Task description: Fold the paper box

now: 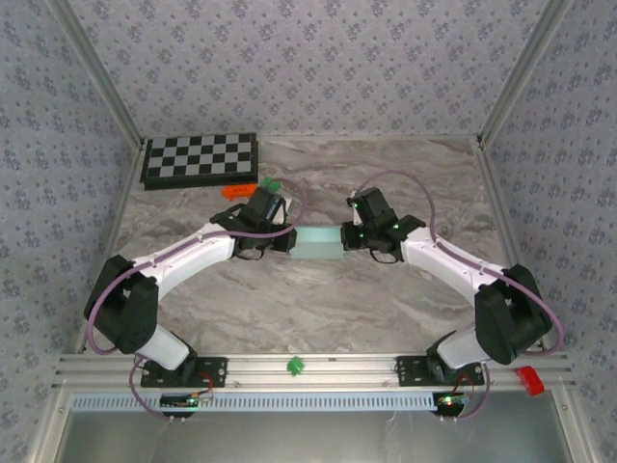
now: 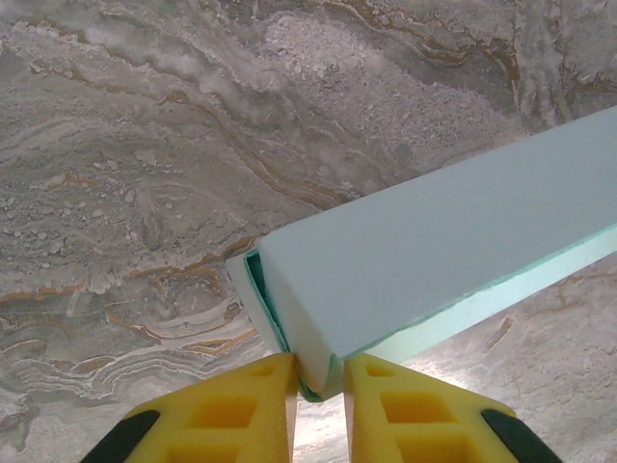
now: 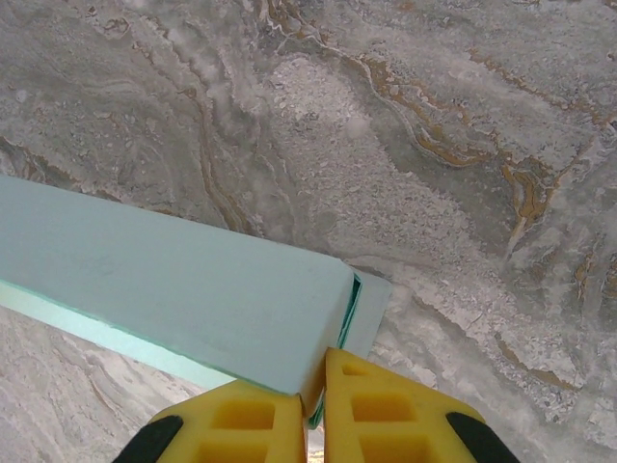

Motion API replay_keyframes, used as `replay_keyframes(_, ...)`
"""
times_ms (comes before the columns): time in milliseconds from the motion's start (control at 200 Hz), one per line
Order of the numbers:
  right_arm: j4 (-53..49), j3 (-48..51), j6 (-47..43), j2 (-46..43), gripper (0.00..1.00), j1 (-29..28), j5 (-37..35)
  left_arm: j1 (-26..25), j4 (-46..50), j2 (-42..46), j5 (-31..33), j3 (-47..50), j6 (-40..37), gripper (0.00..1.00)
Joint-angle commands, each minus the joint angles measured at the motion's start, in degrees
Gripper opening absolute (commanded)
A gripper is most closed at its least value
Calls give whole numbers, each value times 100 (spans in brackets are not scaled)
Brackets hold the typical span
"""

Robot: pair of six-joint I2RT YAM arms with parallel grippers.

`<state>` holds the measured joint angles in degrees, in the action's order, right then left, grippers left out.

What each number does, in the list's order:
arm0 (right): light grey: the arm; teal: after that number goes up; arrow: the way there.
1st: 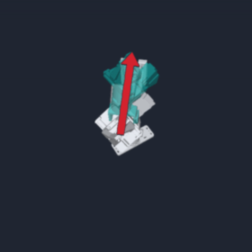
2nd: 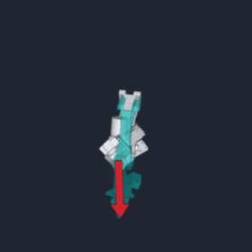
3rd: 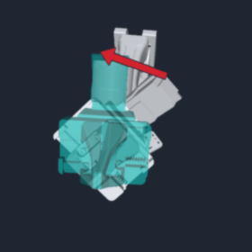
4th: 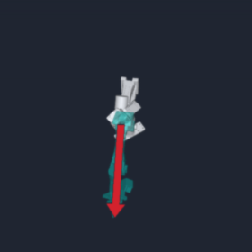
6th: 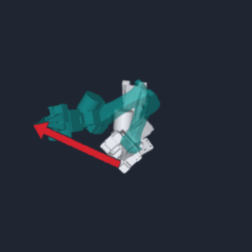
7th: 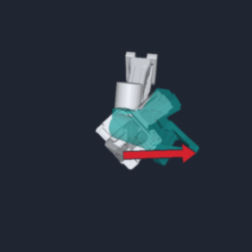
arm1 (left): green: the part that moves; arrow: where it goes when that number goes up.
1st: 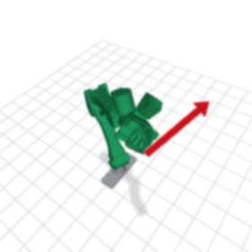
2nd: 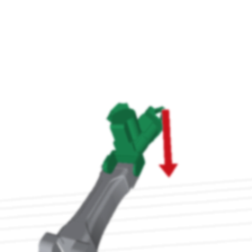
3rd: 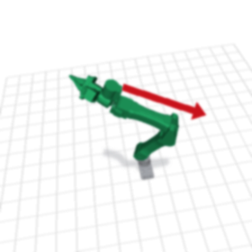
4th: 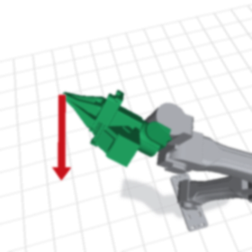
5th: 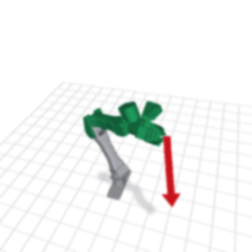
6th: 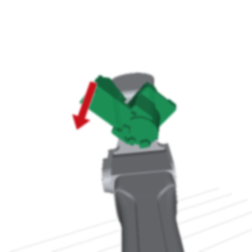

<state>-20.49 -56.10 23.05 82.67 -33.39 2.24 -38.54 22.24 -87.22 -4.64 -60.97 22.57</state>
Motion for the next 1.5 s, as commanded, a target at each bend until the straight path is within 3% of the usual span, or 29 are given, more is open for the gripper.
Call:
replay_keyframes(0,-741,3,-66,258,12,-118,146,-50,174,33,-23,-219,-50,22)
replay_keyframes(425,-790,-46,-68,352,12,-142,123,-48,49,566,16,7,-172,31)
replay_keyframes(785,-842,-123,-98,429,13,-181,101,51,-260,994,69,155,-26,34)
replay_keyframes(1119,-870,-169,-116,458,13,-221,66,375,-29,403,91,-292,529,44)
replay_keyframes(1494,-933,-192,-132,443,13,-228,26,377,209,-44,-189,-470,522,42)
